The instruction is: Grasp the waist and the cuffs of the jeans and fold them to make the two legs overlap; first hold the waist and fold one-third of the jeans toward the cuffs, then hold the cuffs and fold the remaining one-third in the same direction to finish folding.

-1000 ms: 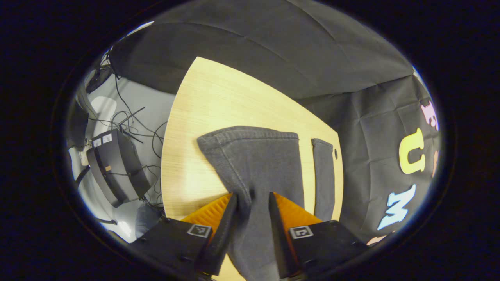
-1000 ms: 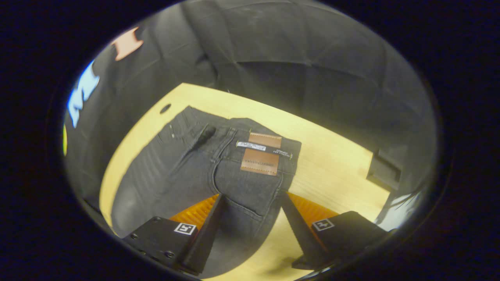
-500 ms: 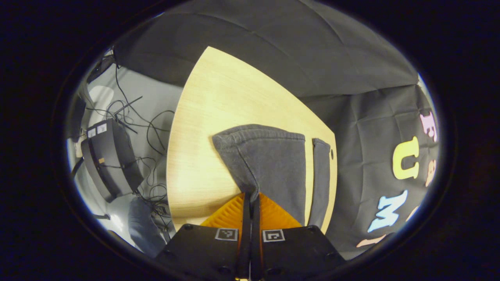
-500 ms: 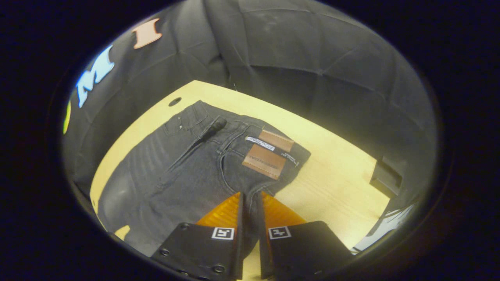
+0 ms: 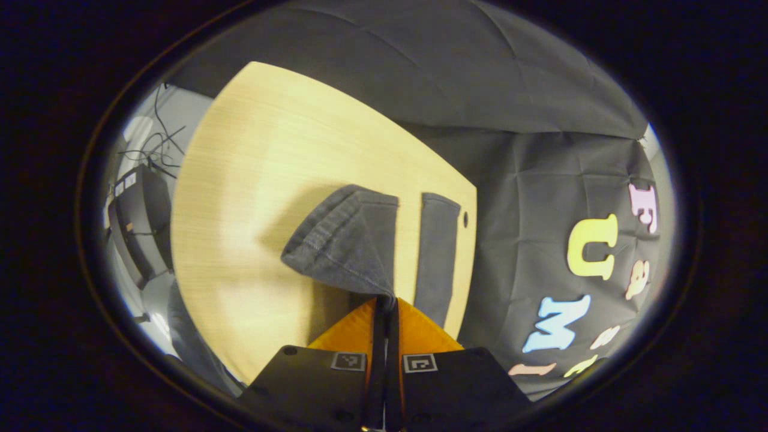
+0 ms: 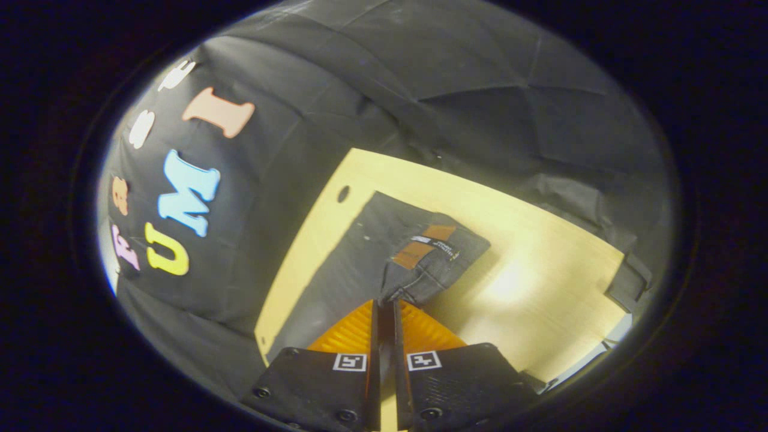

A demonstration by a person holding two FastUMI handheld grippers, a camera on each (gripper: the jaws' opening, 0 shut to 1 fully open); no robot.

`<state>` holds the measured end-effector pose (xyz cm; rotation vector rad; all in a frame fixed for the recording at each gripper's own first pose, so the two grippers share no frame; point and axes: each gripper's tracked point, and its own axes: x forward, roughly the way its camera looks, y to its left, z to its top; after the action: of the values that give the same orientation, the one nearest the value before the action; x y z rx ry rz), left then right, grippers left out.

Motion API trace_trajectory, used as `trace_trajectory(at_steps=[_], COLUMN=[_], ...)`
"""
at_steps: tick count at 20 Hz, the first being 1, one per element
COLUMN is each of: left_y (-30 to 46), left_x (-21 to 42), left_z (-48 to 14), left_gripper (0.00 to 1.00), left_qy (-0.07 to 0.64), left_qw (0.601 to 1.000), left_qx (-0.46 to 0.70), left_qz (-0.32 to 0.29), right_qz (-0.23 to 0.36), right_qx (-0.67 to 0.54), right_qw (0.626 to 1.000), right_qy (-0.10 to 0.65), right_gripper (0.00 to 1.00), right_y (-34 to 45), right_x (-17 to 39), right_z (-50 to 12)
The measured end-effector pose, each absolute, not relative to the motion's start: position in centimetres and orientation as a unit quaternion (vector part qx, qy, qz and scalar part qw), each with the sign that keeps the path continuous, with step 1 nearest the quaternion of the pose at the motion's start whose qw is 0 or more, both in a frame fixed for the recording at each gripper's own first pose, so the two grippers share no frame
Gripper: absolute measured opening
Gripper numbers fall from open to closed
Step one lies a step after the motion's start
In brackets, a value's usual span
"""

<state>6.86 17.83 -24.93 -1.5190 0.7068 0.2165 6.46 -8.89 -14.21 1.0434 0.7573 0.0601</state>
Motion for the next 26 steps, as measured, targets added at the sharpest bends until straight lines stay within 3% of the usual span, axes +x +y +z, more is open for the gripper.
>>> trace_trajectory(at_steps=[4, 8, 14, 15, 16, 22, 24, 25, 26], left_y=[15.4, 13.6, 10.1, 9.5, 8.8, 5.7, 5.7, 5.9, 5.8], left_x=[14.2, 21.0, 30.0, 30.9, 32.1, 37.0, 37.2, 37.3, 37.4], left_z=[-22.1, -20.5, -22.0, -22.8, -23.5, -27.0, -28.0, -28.4, -28.3], left_gripper=[0.09, 0.09, 0.08, 0.09, 0.09, 0.09, 0.09, 0.12, 0.16], left_qy=[0.316, 0.336, 0.411, 0.427, 0.441, 0.464, 0.467, 0.466, 0.459], left_qw=[0.689, 0.715, 0.767, 0.777, 0.786, 0.818, 0.826, 0.832, 0.838], left_qx=[-0.649, -0.612, -0.493, -0.463, -0.433, -0.339, -0.316, -0.301, -0.294], left_qz=[0.064, 0.039, -0.003, -0.007, -0.015, -0.026, -0.009, -0.004, -0.009], right_qz=[0.067, 0.07, 0.036, 0.025, 0.015, -0.027, -0.038, -0.04, -0.037], right_qx=[0.474, 0.466, 0.484, 0.485, 0.483, 0.461, 0.445, 0.439, 0.431], right_qw=[0.806, 0.813, 0.804, 0.803, 0.805, 0.817, 0.83, 0.836, 0.843], right_qy=[0.348, 0.341, 0.342, 0.344, 0.345, 0.345, 0.333, 0.328, 0.321], right_gripper=[0.1, 0.09, 0.1, 0.05, 0.09, 0.11, 0.17, 0.14, 0.25], right_y=[-6.8, -5.2, -3.4, -3.4, -3.4, -3.1, -3.8, -3.8, -4.0], right_x=[12.8, 19.2, 27.6, 28.6, 29.3, 32.5, 32.7, 32.6, 32.1], right_z=[-10.1, -7.7, -10.0, -11.1, -12.2, -17.5, -17.4, -17.3, -16.9])
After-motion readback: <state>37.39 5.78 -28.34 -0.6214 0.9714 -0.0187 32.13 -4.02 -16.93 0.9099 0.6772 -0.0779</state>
